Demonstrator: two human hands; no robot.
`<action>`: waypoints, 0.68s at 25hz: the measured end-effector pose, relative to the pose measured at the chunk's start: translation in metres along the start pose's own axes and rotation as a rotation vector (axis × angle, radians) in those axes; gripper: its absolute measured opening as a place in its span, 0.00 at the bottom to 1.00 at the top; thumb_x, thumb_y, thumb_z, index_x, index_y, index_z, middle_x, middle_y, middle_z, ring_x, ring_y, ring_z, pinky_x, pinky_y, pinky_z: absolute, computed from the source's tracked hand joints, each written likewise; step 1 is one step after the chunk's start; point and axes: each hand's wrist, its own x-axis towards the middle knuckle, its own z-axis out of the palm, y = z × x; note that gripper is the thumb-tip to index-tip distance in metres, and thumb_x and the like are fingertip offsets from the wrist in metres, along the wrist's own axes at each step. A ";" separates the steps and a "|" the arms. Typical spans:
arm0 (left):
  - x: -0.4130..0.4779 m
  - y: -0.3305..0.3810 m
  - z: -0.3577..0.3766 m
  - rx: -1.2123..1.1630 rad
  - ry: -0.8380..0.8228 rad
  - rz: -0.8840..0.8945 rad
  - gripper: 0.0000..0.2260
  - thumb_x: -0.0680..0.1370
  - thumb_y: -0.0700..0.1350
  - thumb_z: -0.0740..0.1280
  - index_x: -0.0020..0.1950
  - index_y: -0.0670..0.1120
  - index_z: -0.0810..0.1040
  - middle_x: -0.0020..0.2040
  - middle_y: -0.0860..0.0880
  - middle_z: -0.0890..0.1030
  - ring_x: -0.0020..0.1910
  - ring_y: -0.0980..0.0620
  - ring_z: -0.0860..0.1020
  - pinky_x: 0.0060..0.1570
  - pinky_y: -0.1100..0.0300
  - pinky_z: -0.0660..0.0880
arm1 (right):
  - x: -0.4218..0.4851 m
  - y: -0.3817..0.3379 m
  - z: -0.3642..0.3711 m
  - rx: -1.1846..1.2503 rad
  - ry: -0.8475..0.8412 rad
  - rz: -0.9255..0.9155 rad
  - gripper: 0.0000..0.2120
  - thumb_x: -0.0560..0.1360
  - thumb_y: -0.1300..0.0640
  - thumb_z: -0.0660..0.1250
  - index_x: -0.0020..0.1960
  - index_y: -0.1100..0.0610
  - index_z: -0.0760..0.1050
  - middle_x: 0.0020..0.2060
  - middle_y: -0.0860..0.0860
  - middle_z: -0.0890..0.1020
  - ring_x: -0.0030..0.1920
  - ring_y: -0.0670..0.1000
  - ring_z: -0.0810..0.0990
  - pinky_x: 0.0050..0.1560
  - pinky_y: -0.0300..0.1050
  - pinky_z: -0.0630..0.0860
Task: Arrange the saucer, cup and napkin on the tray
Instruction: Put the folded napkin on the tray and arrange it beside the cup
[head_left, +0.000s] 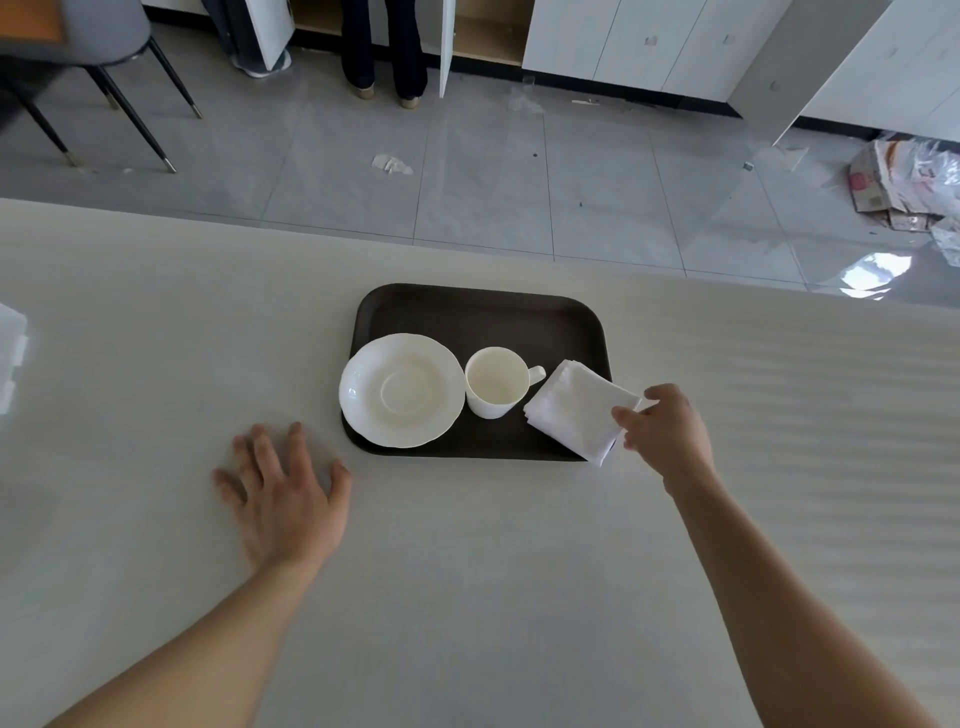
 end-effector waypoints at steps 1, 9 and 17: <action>0.000 0.000 0.000 -0.002 -0.002 -0.001 0.32 0.73 0.59 0.56 0.74 0.43 0.67 0.76 0.33 0.62 0.77 0.34 0.55 0.73 0.34 0.48 | 0.001 -0.001 -0.005 -0.054 0.037 -0.048 0.16 0.74 0.53 0.69 0.60 0.56 0.74 0.44 0.54 0.86 0.48 0.58 0.84 0.46 0.50 0.79; 0.000 0.000 -0.002 0.005 -0.007 0.001 0.33 0.74 0.59 0.56 0.75 0.43 0.67 0.76 0.34 0.62 0.77 0.34 0.56 0.74 0.34 0.49 | 0.012 -0.064 -0.002 -0.132 -0.039 -0.349 0.03 0.74 0.56 0.70 0.47 0.53 0.79 0.40 0.53 0.85 0.44 0.59 0.84 0.48 0.53 0.81; 0.001 -0.003 0.000 -0.006 0.001 -0.005 0.32 0.74 0.59 0.55 0.75 0.45 0.67 0.76 0.35 0.62 0.78 0.36 0.55 0.74 0.35 0.47 | 0.019 -0.138 0.044 -0.309 -0.109 -0.569 0.04 0.74 0.51 0.69 0.47 0.50 0.81 0.41 0.49 0.84 0.45 0.55 0.81 0.43 0.45 0.76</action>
